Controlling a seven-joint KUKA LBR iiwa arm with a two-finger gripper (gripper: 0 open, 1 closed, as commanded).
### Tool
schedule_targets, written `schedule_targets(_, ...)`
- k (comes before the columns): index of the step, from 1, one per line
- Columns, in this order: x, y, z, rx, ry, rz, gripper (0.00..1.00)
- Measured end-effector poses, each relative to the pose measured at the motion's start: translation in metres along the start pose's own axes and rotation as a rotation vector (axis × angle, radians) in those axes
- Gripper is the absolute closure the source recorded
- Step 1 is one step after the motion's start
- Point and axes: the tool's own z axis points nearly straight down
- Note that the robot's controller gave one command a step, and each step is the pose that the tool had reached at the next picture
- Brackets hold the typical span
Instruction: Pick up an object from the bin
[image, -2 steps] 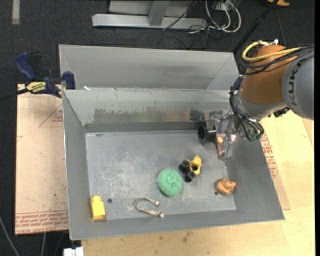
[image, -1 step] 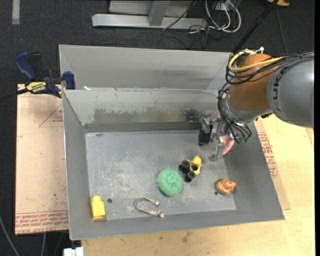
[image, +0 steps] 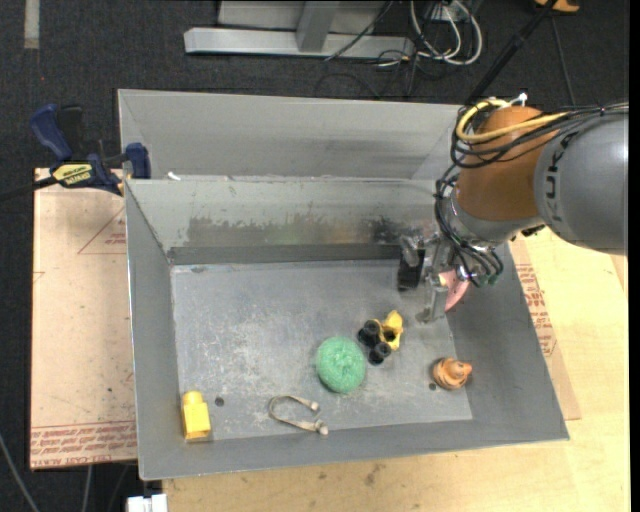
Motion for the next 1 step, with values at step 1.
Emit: schedule_targets(1, -0.0051, 0.0026, 0.0037, 0.000, -0.008, 0.031, 0.00)
